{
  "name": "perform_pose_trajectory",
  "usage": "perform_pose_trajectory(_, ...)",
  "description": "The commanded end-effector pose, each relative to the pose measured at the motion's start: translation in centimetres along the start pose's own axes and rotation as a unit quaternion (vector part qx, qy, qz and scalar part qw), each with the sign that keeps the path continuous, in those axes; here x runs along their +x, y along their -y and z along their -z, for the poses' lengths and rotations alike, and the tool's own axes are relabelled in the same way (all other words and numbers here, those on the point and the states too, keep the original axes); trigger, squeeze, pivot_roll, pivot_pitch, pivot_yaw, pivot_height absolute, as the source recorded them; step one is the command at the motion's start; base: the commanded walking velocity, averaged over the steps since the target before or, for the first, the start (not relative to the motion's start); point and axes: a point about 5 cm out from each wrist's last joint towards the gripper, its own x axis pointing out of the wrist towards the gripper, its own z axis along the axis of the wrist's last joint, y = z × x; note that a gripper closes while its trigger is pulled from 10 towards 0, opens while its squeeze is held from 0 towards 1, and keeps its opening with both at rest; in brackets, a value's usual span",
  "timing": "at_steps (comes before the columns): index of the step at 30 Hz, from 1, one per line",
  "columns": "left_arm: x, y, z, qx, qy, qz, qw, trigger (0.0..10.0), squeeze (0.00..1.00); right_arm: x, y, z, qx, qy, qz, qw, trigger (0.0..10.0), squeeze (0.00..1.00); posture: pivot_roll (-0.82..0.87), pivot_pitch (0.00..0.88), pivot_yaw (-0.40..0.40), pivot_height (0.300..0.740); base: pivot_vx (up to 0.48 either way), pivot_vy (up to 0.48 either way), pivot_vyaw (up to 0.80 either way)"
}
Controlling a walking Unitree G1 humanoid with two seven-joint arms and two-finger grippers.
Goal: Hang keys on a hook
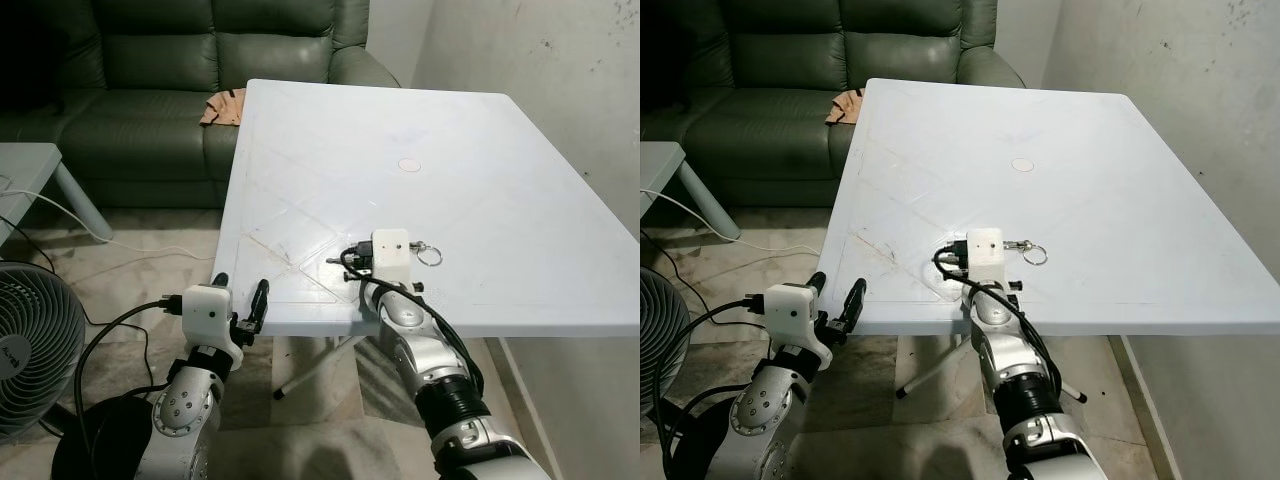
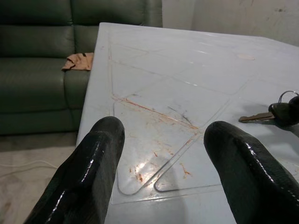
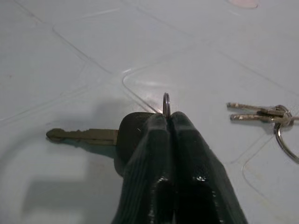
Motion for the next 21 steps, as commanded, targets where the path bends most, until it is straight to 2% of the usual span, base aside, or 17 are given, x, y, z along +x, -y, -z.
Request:
perform_pose_trajectory(1,0.0,-0.1,-0.4,0.001,0.006,-0.005,1.0,10.0,0.0,0.0,0.3,-0.6,-0.005,0.02,0.004,1.0,0.0,0.0,0.01,0.074,-0.056,0.74,0.0,0.0,0.0)
perform_pose_trajectory(9,0.2,-0.4,-0.5,-0.001,0.01,-0.012,1.0,10.0,0.0,-0.7,1.4,-2.0,-0.005,0.075,-0.008,0.997,0.0,0.0,0.0,0.067,-0.052,0.74,0.0,0.0,0.0)
perform_pose_trajectory(13,0.8,-1.2,-1.3,-0.013,0.02,-0.025,0.999,10.0,0.0,-1.5,2.7,-3.3,-0.001,0.115,-0.021,0.993,0.0,0.0,0.0,0.062,-0.048,0.74,0.0,0.0,0.0)
perform_pose_trajectory(18,1.4,-2.1,-2.2,-0.015,0.031,-0.034,0.999,10.0,0.0,-1.9,4.7,-4.1,0.011,0.128,-0.006,0.992,0.0,0.0,-0.01,0.048,-0.04,0.74,0.0,0.0,0.0)
perform_pose_trajectory(21,1.6,-2.4,-2.4,-0.016,0.033,-0.037,0.999,10.0,0.0,-2.1,5.2,-4.3,0.011,0.133,0.0,0.991,0.0,0.0,-0.01,0.048,-0.04,0.74,0.0,0.0,0.0)
